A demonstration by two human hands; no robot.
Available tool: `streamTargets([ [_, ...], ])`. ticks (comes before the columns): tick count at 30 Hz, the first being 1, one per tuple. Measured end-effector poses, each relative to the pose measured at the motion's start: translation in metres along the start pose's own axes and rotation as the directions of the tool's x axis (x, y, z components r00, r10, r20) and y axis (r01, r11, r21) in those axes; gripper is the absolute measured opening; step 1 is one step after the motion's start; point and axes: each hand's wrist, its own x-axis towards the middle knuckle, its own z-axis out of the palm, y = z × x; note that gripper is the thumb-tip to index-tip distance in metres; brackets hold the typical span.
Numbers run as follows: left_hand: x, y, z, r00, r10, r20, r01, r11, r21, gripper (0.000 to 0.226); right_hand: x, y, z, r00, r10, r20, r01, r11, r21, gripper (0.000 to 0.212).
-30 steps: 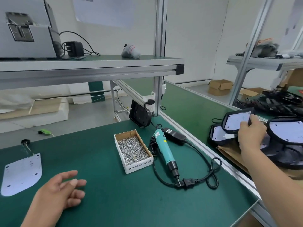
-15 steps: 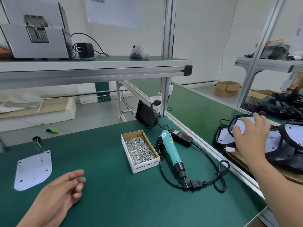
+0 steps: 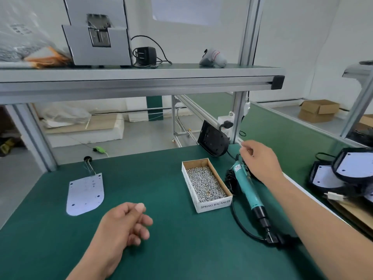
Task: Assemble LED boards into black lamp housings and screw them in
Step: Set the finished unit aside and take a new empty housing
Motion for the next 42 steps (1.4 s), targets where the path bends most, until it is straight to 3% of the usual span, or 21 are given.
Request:
streamTargets([
  [7,-0.005,-0.002,0.005,0.995,0.075,0.067,-0.087,0.976,0.201,0.017,0.088,-0.036,0.049,0.979,0.04,0.198,0.015,0.963,-0.269,0.052],
  [10,-0.007,-0.002,0.008,0.992,0.096,0.078,-0.11,0.972,0.207,0.008,0.105,-0.031,0.064,0.956,0.081,0.282,0.016,0.945,-0.326,0.049],
  [13,-0.006,-0.002,0.009,0.992,0.102,0.075,-0.115,0.974,0.193,0.025,0.109,-0.022,0.073,0.959,0.059,0.275,0.029,0.952,-0.306,0.038],
  [17,-0.007,-0.003,0.01,0.994,0.098,0.056,-0.107,0.976,0.188,0.031,0.104,-0.022,0.077,0.978,0.059,0.2,-0.013,0.975,-0.221,0.034],
  [21,-0.008,-0.003,0.01,0.993,0.114,0.02,-0.116,0.982,0.148,0.015,0.095,-0.035,0.069,0.986,0.068,0.155,-0.068,0.998,-0.004,0.041],
  [24,-0.01,-0.001,0.01,0.99,0.141,0.003,-0.139,0.976,0.165,0.011,0.072,-0.056,0.053,0.961,0.128,0.245,-0.204,0.926,0.318,0.048],
  [27,-0.01,0.001,0.01,0.988,0.152,-0.032,-0.145,0.976,0.161,0.017,0.025,-0.078,0.038,0.924,0.063,0.376,-0.289,0.759,0.583,0.048],
  [30,-0.009,0.0,0.012,0.978,0.184,-0.095,-0.169,0.975,0.147,0.02,-0.045,-0.098,0.03,0.879,-0.027,0.476,-0.339,0.666,0.664,0.049],
  [34,-0.006,0.001,0.002,0.948,0.227,-0.224,-0.184,0.963,0.194,0.018,-0.119,-0.117,0.029,0.806,-0.093,0.584,-0.387,0.663,0.64,0.04],
  [37,-0.005,0.006,-0.011,0.92,0.274,-0.279,-0.138,0.895,0.423,0.018,-0.137,-0.116,0.026,0.791,-0.065,0.608,-0.388,0.715,0.581,0.042],
  [40,-0.005,0.011,-0.025,0.924,0.315,-0.217,-0.038,0.639,0.768,0.019,-0.144,-0.115,0.016,0.783,-0.064,0.618,-0.399,0.711,0.579,0.05],
  [42,-0.004,0.014,-0.034,0.929,0.298,-0.222,0.034,0.527,0.849,0.02,-0.151,-0.112,0.01,0.762,-0.056,0.645,-0.401,0.741,0.539,0.057],
])
